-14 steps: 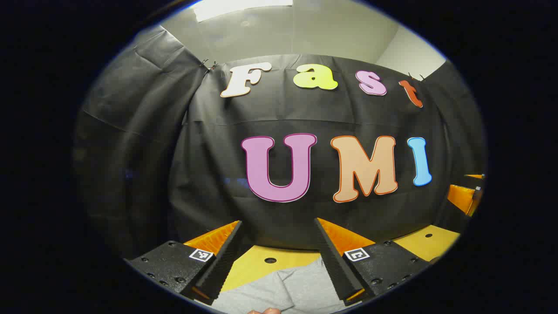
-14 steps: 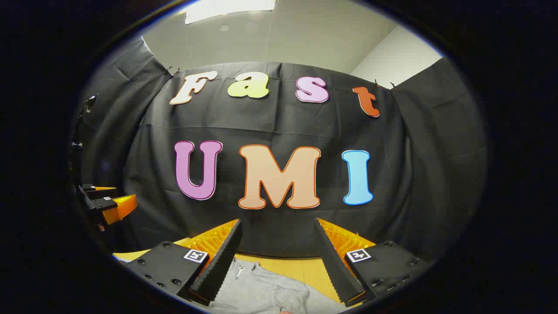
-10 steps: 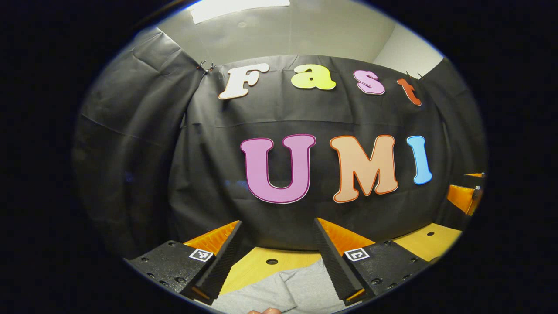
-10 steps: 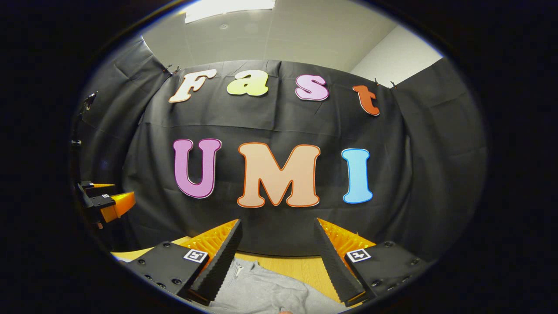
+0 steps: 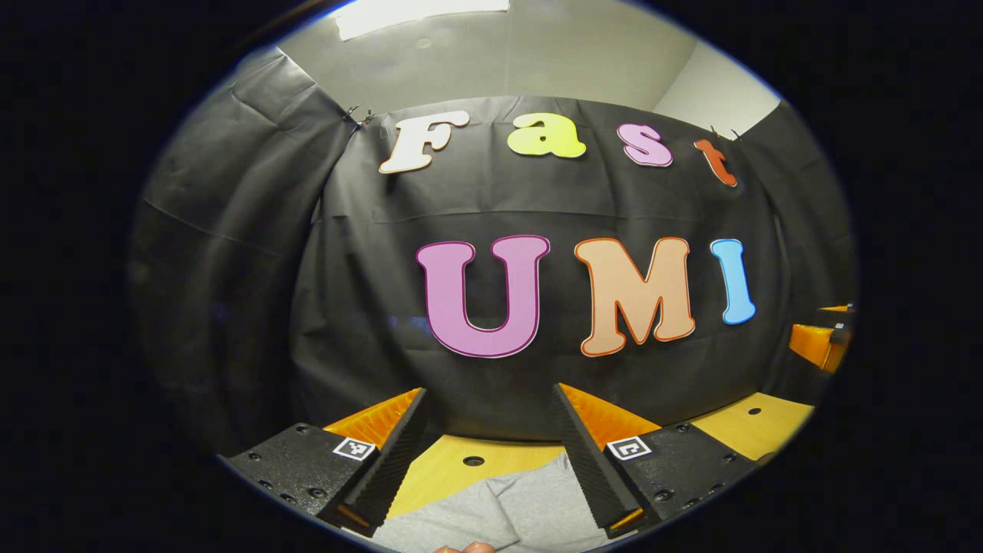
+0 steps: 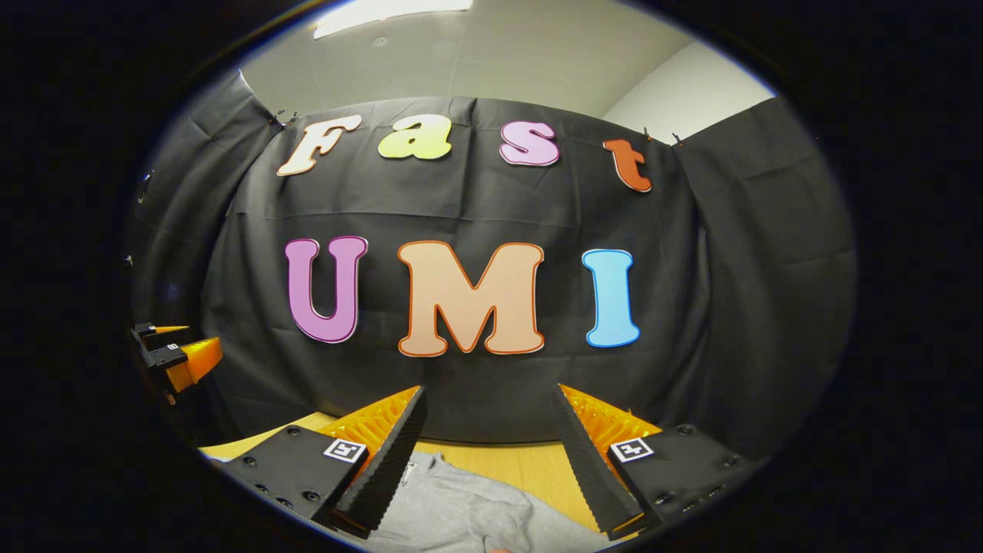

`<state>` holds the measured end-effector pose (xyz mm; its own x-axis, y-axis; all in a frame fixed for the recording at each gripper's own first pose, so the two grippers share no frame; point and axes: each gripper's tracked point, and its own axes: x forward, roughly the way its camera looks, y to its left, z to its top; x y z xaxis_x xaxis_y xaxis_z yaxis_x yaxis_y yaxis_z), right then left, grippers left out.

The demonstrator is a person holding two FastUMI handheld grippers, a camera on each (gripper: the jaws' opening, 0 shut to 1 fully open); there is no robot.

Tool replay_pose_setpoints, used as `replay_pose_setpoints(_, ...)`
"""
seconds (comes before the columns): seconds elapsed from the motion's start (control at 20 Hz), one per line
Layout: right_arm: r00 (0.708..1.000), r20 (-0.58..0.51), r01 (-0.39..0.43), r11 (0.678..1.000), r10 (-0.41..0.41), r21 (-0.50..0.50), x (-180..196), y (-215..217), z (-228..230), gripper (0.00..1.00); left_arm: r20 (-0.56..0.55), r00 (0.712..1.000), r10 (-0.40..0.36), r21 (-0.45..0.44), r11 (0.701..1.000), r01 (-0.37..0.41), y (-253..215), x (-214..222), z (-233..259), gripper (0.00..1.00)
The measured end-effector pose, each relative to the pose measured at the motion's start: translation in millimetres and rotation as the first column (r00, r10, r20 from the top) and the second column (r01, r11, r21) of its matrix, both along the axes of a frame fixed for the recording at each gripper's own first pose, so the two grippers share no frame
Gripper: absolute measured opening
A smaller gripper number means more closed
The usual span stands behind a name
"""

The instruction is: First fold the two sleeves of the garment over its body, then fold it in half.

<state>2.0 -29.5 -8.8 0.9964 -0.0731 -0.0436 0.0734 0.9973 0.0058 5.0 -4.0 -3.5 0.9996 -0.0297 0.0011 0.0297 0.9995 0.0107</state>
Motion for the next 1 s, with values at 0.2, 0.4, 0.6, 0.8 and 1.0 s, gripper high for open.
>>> replay_pose_setpoints(0.2, 1.000, 0.012, 0.001, 1.000, -0.001, -0.018, -2.5, -0.3, 2.4, 0.99, -0.009, 1.000, -0.001, 0.009, 1.000, 0.001, 0.0, 0.1, -2.4, 0.93)
replay_pose_setpoints(0.4, 1.000, 0.014, 0.005, 1.000, -0.005, -0.026, -4.7, -3.0, 0.7, 0.99, 0.000, 1.000, -0.004, 0.021, 1.000, 0.004, -0.2, -1.7, -0.8, 0.93)
replay_pose_setpoints(0.6, 1.000, 0.003, 0.023, 0.999, -0.023, -0.047, -4.3, -19.1, -7.5, 0.99, -0.006, 1.000, -0.015, 0.026, 1.000, 0.015, -3.2, -3.0, -3.8, 0.93)
replay_pose_setpoints(0.8, 0.997, -0.037, 0.066, 0.993, -0.070, -0.096, -8.5, -51.2, -24.7, 0.99, -0.010, 0.999, -0.031, 0.032, 0.999, 0.031, -9.9, -4.8, -7.7, 0.93)
replay_pose_setpoints(1.0, 0.988, -0.073, 0.127, 0.984, -0.137, -0.121, -20.2, -87.5, -39.1, 0.96, -0.015, 0.999, -0.050, 0.036, 0.998, 0.051, -19.1, -6.1, -10.6, 0.93)
